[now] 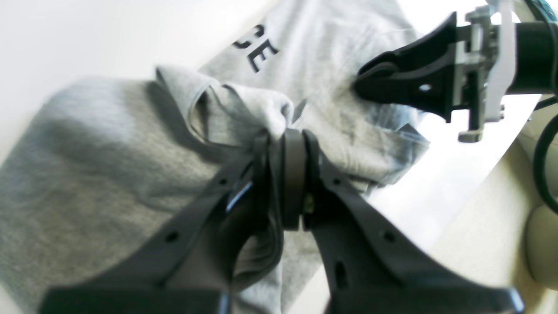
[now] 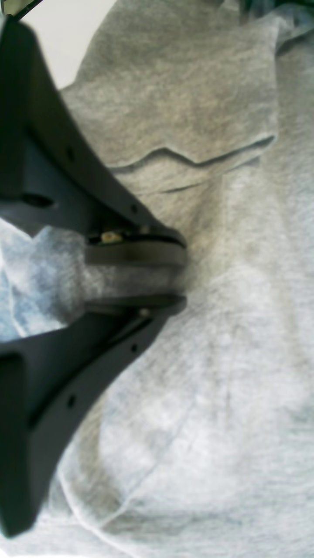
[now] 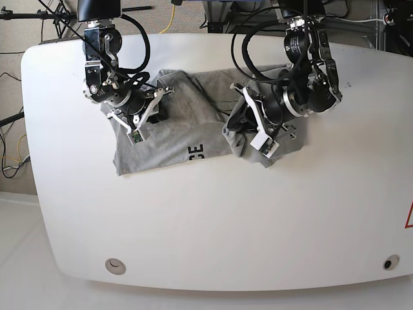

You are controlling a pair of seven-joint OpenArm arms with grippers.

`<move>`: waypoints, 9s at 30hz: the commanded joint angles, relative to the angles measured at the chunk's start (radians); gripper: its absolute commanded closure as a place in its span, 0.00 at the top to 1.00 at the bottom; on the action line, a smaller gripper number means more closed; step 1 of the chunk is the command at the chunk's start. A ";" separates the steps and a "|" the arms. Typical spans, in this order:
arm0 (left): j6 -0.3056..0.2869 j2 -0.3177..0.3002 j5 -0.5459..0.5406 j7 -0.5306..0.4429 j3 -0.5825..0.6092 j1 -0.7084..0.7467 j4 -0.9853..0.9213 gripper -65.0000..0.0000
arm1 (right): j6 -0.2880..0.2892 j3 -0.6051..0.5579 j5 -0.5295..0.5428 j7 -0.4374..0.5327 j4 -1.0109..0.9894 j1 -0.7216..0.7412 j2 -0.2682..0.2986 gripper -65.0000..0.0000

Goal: Fold the T-shirt properly

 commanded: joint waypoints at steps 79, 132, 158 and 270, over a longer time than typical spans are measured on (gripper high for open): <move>-0.002 -0.304 -0.044 -0.232 0.084 0.020 -0.114 0.00 | 0.002 0.000 -0.006 -0.017 0.017 0.003 0.007 0.17; -0.002 -0.323 0.006 -0.256 0.084 0.081 -0.166 0.21 | 0.003 0.020 -0.003 0.006 0.023 0.004 0.006 0.17; 0.000 -0.317 0.044 -0.296 0.103 0.107 -0.126 0.03 | -0.002 0.010 -0.004 0.002 0.015 0.009 0.006 0.18; -0.002 -0.390 0.155 -0.486 0.094 0.223 -0.291 0.00 | 0.012 0.087 0.003 -0.017 0.069 0.002 -0.011 0.19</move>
